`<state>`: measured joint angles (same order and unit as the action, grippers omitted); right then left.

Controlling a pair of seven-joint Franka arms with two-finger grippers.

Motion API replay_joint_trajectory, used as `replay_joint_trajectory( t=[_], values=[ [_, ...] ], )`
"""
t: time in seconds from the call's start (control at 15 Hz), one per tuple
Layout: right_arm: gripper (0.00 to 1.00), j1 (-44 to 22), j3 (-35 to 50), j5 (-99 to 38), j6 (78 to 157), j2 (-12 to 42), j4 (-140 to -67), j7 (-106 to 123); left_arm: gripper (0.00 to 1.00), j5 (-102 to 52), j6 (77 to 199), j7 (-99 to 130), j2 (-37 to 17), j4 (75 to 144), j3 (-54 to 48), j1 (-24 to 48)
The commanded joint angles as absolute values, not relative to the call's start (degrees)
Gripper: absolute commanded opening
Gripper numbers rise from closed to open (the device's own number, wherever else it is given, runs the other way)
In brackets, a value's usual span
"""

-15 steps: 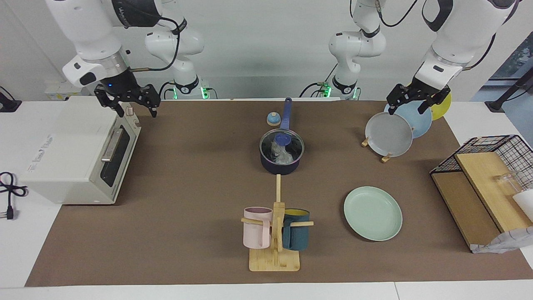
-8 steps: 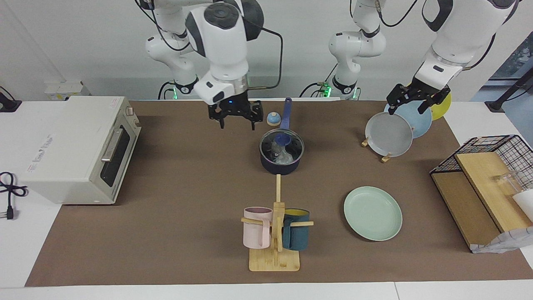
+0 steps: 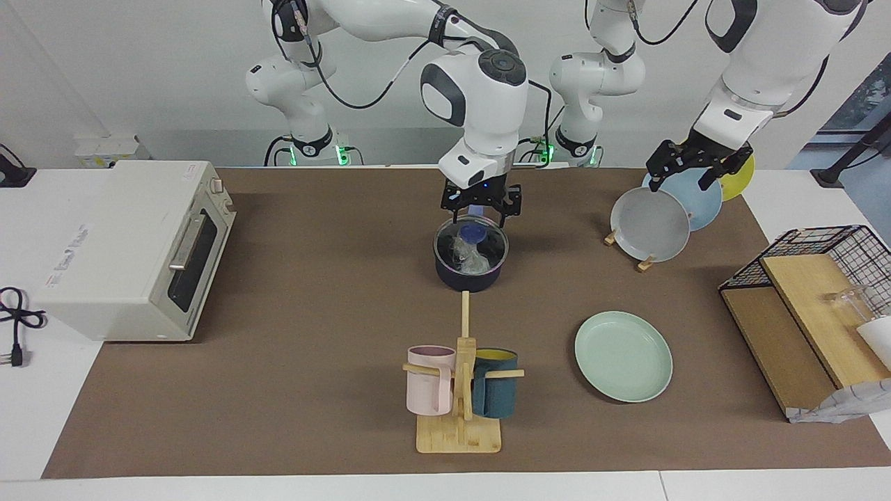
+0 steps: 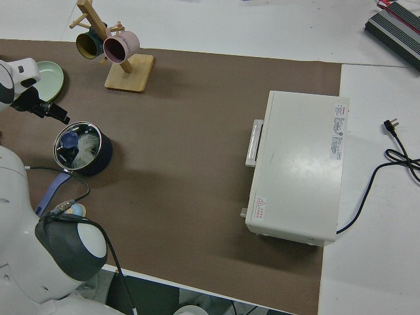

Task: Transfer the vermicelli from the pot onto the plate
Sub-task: 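Reach the right gripper over the saucepan to the glass lid knob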

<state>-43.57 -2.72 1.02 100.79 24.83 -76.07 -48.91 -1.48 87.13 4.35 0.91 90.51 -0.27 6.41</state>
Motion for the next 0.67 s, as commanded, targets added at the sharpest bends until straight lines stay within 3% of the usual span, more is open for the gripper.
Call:
replay_joint_trajectory(
  t=[0.0,0.13,0.6],
  values=[
    [1.0,-43.5,-2.11,1.23,105.17,24.44,-78.81,-49.04,1.0,-0.53,87.01,4.04,2.11,91.67,-0.53,6.06],
    [1.0,-43.07,-1.93,1.32,109.85,22.42,-84.79,-47.56,1.0,-0.53,87.01,4.04,2.11,91.67,-0.53,6.06],
    [1.0,-43.42,-1.32,1.14,111.44,19.6,-91.74,-40.88,1.0,-0.53,86.92,4.04,2.11,91.67,-0.53,6.06]
  ],
)
